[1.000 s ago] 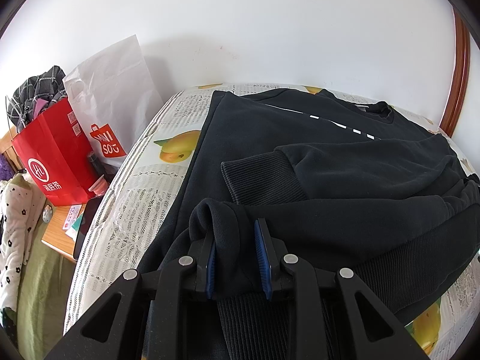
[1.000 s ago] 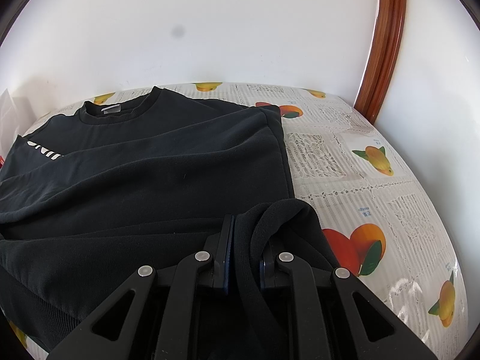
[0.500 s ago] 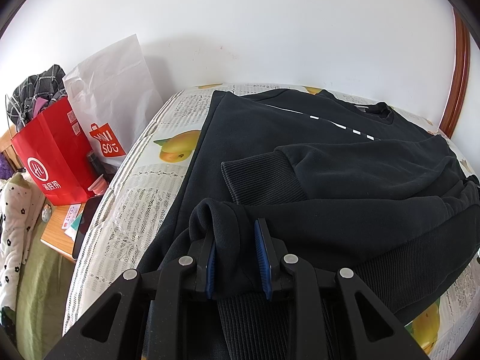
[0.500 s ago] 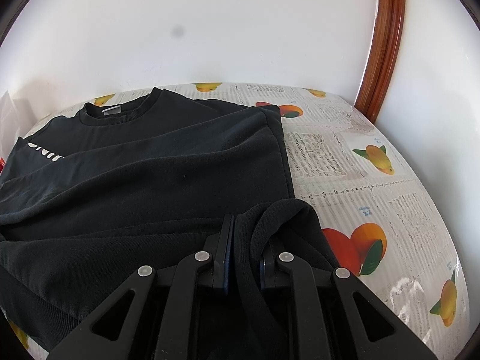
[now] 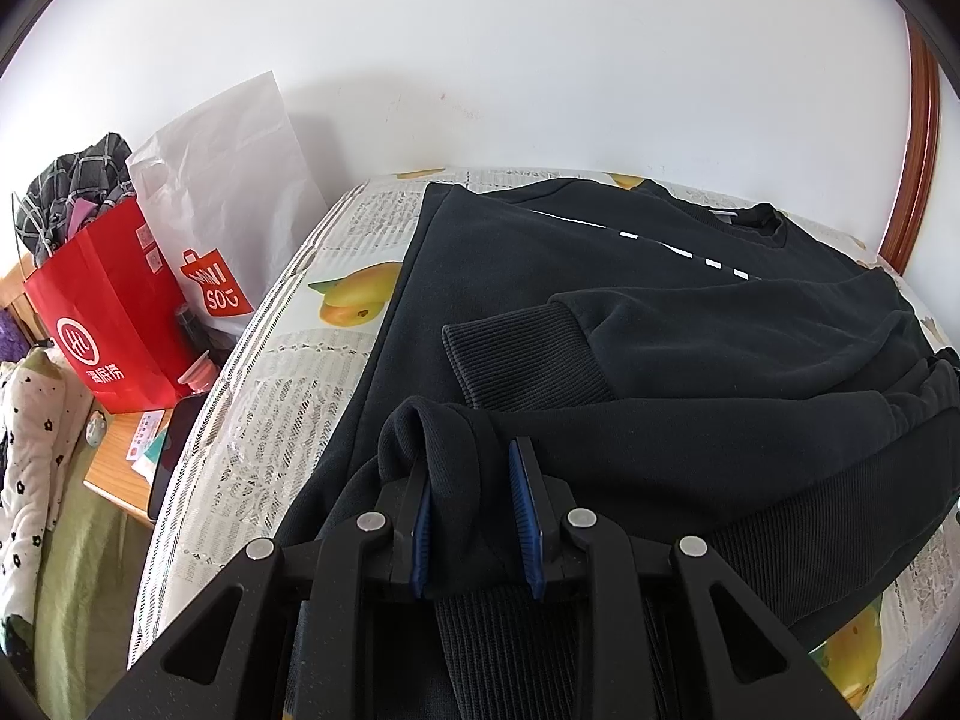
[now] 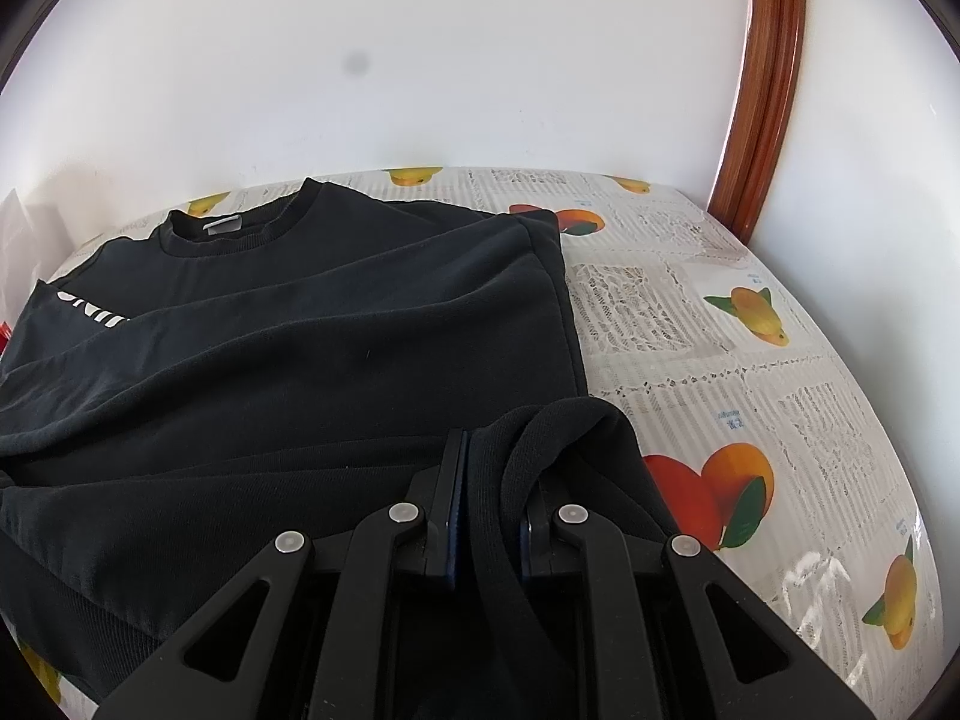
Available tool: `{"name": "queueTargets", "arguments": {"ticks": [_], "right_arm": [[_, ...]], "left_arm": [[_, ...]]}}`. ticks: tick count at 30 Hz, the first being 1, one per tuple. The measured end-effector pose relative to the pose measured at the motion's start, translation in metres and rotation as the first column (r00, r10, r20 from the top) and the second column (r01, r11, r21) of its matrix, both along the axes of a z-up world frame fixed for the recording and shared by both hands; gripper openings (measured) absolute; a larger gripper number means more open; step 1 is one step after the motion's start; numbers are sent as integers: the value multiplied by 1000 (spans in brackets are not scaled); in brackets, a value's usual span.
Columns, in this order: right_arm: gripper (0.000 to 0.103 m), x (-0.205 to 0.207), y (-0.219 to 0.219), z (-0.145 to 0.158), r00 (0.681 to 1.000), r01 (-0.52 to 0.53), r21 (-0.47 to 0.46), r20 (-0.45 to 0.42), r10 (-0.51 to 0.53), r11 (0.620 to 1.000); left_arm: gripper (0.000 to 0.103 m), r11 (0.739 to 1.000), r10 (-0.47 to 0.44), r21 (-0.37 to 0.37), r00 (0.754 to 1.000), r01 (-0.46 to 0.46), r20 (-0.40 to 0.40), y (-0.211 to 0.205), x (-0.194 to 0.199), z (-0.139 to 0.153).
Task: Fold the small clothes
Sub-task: 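Lift the held side edge with both tools and fold it across the body, then open both tools and release the folded side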
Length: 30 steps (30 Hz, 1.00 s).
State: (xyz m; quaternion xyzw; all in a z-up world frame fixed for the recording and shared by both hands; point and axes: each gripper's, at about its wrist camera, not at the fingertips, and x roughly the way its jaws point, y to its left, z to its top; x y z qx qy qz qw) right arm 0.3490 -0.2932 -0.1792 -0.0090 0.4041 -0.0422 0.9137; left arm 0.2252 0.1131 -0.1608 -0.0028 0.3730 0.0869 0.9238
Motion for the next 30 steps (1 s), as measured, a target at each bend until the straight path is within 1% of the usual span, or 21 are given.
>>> {"name": "queueTargets", "arguments": {"ticks": [2, 5, 8, 10, 11, 12, 13, 14, 15, 16, 17, 18, 20, 21, 22, 24, 27, 28, 29, 30], "right_arm": [[14, 0, -2, 0, 1000, -1, 18, 2, 1, 1000], [14, -2, -5, 1, 1000, 1, 43, 9, -1, 999], [15, -2, -3, 2, 1000, 3, 29, 12, -3, 1000], [18, -4, 0, 3, 1000, -3, 9, 11, 3, 1000], [23, -7, 2, 6, 1000, -12, -18, 12, 12, 1000], [28, -11, 2, 8, 1000, -18, -41, 19, 19, 999], [39, -18, 2, 13, 999, -23, -56, 25, 24, 998], [50, -25, 0, 17, 999, -35, -50, 29, 36, 998], [54, -33, -2, 23, 998, -56, -26, 34, 57, 998], [62, -44, -5, 28, 996, -78, -2, 42, 78, 997], [70, -53, -8, 34, 995, -87, 3, 51, 86, 996], [73, -65, -10, 40, 994, -88, -6, 68, 88, 996], [73, -85, -17, 53, 991, -61, -39, 118, 66, 997], [73, -93, -23, 57, 990, -48, -40, 132, 53, 998], [73, -101, -30, 62, 990, -40, -23, 137, 42, 999], [73, -114, -48, 67, 990, -31, 46, 140, 24, 998], [73, -123, -65, 60, 993, 4, 86, 117, -14, 996], [70, -125, -68, 55, 994, 8, 86, 109, -17, 996], [65, -126, -70, 50, 995, 10, 82, 96, -18, 997], [62, -126, -71, 45, 996, 11, 82, 82, -17, 997]], "left_arm": [[22, 1000, 1, 2, 1000, -1, 1, -1, 0, 0], [23, 1000, -2, -24, 1000, 2, 5, 2, -1, 1], [24, 997, -10, -79, 1000, 11, 14, 8, -3, 1], [28, 994, -22, -104, 1000, 24, 19, 10, -5, 2], [29, 994, -29, -106, 999, 31, 20, 8, -8, 3], [34, 994, -37, -104, 999, 39, 19, 8, -10, 3], [42, 994, -46, -100, 999, 48, 18, 6, -14, 5], [47, 993, -51, -102, 999, 53, 18, 6, -18, 6], [60, 992, -56, -112, 998, 58, 20, 7, -23, 9], [68, 991, -57, -121, 998, 60, 23, 8, -28, 12], [69, 989, -61, -130, 998, 65, 29, 11, -34, 15], [69, 988, -68, -139, 997, 72, 39, 13, -41, 19], [69, 989, -62, -128, 997, 68, 44, 16, -54, 25], [69, 990, -60, -125, 997, 66, 45, 18, -61, 26], [69, 989, -64, -132, 997, 69, 44, 20, -67, 25], [69, 988, -67, -140, 997, 70, 25, 25, -81, 21], [69, 989, -67, -132, 998, 68, 7, 32, -96, 13], [69, 989, -66, -132, 998, 66, 3, 34, -99, 11], [68, 989, -64, -135, 998, 63, -2, 37, -102, 9], [68, 988, -61, -141, 998, 59, -6, 40, -104, 8]]}}
